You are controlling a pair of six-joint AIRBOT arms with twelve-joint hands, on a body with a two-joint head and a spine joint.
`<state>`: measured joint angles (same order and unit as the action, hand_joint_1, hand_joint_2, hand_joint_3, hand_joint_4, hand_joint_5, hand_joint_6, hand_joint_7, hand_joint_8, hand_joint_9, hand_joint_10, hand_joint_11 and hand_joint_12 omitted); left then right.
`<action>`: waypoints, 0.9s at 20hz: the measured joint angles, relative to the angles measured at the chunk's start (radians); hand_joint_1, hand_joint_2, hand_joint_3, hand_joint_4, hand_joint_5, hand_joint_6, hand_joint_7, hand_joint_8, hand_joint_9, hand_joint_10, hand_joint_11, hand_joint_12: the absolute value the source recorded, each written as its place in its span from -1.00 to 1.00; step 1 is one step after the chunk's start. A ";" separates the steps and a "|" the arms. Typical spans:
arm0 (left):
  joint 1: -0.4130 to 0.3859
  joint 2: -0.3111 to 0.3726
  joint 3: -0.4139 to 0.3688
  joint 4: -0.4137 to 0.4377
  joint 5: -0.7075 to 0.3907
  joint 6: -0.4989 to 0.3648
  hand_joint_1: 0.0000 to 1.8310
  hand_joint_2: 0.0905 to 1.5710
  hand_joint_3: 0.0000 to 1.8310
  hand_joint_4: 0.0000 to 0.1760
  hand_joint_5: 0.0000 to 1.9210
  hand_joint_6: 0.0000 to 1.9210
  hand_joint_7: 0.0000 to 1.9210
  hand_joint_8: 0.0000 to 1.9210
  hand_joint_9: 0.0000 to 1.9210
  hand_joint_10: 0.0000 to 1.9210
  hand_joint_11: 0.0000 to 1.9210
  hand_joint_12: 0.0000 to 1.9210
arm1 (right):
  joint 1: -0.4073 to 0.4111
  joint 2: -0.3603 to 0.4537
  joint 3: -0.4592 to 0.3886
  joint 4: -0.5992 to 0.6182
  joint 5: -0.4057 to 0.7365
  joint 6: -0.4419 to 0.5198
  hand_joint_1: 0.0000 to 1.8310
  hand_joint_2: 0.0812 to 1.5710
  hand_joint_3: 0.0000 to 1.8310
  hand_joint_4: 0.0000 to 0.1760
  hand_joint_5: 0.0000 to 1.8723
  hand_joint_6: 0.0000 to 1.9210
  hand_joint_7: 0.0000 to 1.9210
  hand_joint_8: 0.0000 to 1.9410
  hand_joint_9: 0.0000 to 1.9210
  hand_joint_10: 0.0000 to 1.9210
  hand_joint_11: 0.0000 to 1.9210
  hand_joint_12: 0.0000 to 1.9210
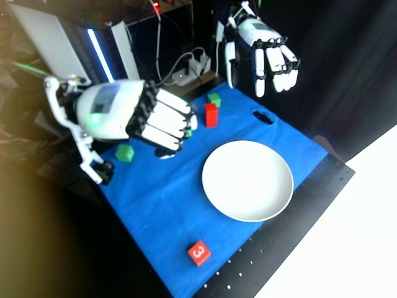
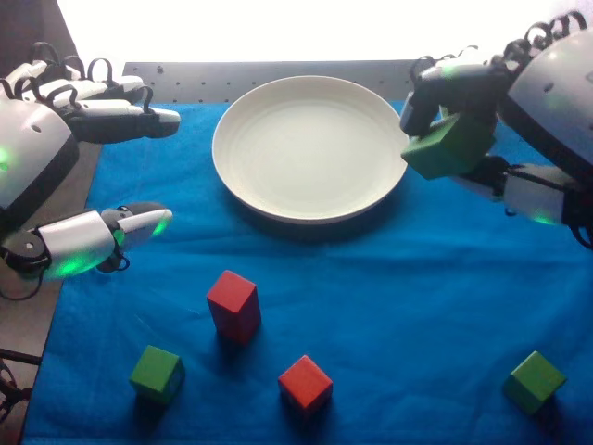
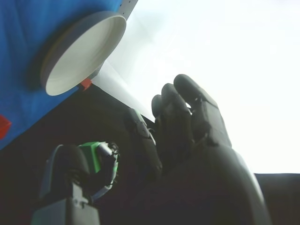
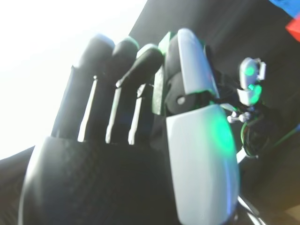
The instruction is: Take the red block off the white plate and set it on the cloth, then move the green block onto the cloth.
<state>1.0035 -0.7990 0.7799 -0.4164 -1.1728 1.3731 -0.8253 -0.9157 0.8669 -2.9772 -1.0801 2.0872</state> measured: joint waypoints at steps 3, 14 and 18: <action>0.010 0.000 -0.004 0.001 -0.007 0.000 -0.23 0.36 -1.00 0.20 -0.35 -1.00 -0.66 -1.00 -0.72 -1.00 -1.00 -0.24 | -0.029 0.015 -0.015 0.000 -0.029 0.002 0.49 0.46 -1.00 -1.00 -0.11 0.20 -0.09 0.28 -0.17 0.48 -0.23 0.85; 0.018 0.000 -0.006 -0.009 -0.022 0.000 -0.25 0.35 -1.00 0.41 -0.34 -0.99 -0.64 -0.99 -0.70 -1.00 -1.00 -0.22 | -0.135 0.000 -0.030 0.030 -0.037 0.040 0.51 0.41 -1.00 -1.00 -0.03 0.07 0.01 0.11 -0.08 0.37 -0.11 0.76; 0.018 -0.001 -0.006 -0.006 -0.025 0.000 -0.26 0.37 -1.00 0.39 -0.34 -1.00 -0.62 -1.00 -0.67 -0.99 -1.00 -0.11 | -0.152 -0.010 -0.031 0.041 -0.029 0.051 0.51 0.41 -1.00 -1.00 -0.03 -0.04 -0.03 0.19 -0.07 0.43 0.00 0.78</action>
<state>1.0210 -0.8001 0.7738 -0.4229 -1.1976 1.3731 -0.9771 -0.9253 0.8364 -2.9360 -1.1095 2.1380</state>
